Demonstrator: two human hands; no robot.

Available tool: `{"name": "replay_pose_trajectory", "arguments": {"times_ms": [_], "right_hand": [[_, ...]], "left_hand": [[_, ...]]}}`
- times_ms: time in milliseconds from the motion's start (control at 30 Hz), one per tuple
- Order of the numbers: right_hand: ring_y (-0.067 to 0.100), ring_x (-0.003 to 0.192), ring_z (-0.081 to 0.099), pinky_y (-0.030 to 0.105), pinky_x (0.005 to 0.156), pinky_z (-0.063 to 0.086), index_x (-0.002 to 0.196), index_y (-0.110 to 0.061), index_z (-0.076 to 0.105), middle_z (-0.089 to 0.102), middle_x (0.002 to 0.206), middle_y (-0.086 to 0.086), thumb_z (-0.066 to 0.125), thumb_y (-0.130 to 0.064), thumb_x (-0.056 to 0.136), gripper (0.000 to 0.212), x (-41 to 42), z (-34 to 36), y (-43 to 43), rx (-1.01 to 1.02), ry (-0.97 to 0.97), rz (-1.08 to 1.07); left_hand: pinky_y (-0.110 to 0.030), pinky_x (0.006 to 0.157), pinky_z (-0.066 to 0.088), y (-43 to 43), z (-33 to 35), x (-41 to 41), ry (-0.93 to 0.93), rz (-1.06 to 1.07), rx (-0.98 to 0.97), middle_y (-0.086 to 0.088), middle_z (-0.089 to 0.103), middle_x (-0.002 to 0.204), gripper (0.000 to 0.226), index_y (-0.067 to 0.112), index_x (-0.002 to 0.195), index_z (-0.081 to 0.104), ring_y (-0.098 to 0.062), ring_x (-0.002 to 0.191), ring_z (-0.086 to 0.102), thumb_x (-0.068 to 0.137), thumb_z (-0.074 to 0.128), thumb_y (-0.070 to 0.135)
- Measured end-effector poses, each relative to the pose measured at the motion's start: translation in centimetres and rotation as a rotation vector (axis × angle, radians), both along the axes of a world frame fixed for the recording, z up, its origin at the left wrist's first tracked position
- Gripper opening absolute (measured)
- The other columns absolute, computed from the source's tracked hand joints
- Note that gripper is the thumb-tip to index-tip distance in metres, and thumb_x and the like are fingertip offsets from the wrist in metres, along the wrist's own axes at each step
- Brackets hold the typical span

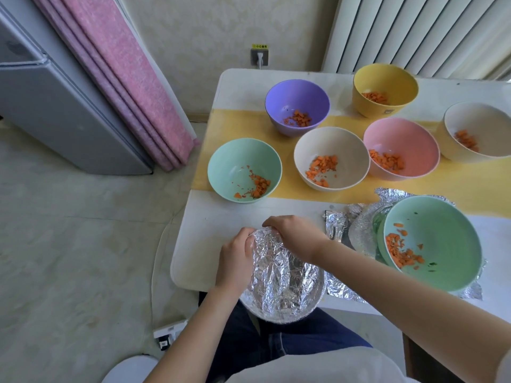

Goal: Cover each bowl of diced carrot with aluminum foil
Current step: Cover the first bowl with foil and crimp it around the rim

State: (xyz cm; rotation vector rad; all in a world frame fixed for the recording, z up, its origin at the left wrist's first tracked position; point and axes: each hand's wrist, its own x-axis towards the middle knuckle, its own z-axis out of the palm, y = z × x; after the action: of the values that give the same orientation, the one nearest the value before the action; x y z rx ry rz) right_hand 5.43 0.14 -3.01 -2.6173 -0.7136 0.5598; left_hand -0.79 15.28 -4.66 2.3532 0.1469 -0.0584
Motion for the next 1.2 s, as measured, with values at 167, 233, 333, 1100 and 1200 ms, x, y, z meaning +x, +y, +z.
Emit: {"name": "replay_pose_trajectory", "arguments": {"times_ms": [167, 233, 333, 1100, 1200], "right_hand": [[0.028, 0.091, 0.063, 0.036, 0.075, 0.048, 0.117, -0.016, 0.059, 0.069, 0.103, 0.006, 0.047, -0.007, 0.094, 0.028, 0.0, -0.4, 0.5, -0.021, -0.026, 0.035], [0.027, 0.091, 0.063, 0.035, 0.074, 0.048, 0.117, -0.016, 0.059, 0.069, 0.103, 0.004, 0.048, -0.006, 0.093, 0.028, 0.0, -0.5, 0.5, -0.014, -0.037, 0.051], [0.028, 0.094, 0.063, 0.038, 0.078, 0.048, 0.119, -0.015, 0.059, 0.069, 0.107, 0.005, 0.045, -0.014, 0.097, 0.026, -0.2, -0.7, 0.4, 0.082, -0.015, 0.037], [0.026, 0.098, 0.062, 0.032, 0.081, 0.046, 0.119, -0.015, 0.061, 0.069, 0.109, 0.007, 0.045, -0.005, 0.095, 0.030, 0.8, -0.3, 2.0, 0.095, 0.020, 0.043], [0.027, 0.097, 0.060, 0.036, 0.078, 0.045, 0.120, -0.013, 0.056, 0.066, 0.108, 0.008, 0.042, -0.008, 0.096, 0.028, 0.8, -0.1, 2.6, -0.008, 0.011, 0.108]], "left_hand": [[-0.025, 0.059, 0.034, 0.0, 0.3, -0.2, -0.018, -0.048, 0.015, -0.007, 0.066, 0.081, 0.021, 0.010, 0.107, 0.063, -0.020, 0.067, 0.053, 0.096, 0.046, 0.008], [-0.028, 0.060, 0.039, 0.2, 0.4, -0.2, -0.023, -0.051, 0.019, -0.008, 0.067, 0.083, 0.021, 0.010, 0.108, 0.063, -0.021, 0.068, 0.055, 0.095, 0.047, 0.006], [-0.032, 0.066, 0.047, 0.2, 0.6, -0.3, -0.039, -0.055, 0.017, -0.009, 0.069, 0.088, 0.023, 0.008, 0.111, 0.064, -0.025, 0.076, 0.062, 0.094, 0.048, 0.005], [-0.019, 0.076, 0.041, 0.9, 0.8, -0.7, 0.038, 0.094, -0.035, -0.004, 0.066, 0.105, 0.028, 0.011, 0.119, 0.059, -0.019, 0.094, 0.060, 0.099, 0.040, 0.012], [-0.019, 0.061, 0.032, 1.1, 0.9, -0.8, 0.022, 0.101, -0.011, -0.009, 0.066, 0.088, 0.024, 0.008, 0.111, 0.062, -0.021, 0.074, 0.055, 0.098, 0.042, 0.009]]}}
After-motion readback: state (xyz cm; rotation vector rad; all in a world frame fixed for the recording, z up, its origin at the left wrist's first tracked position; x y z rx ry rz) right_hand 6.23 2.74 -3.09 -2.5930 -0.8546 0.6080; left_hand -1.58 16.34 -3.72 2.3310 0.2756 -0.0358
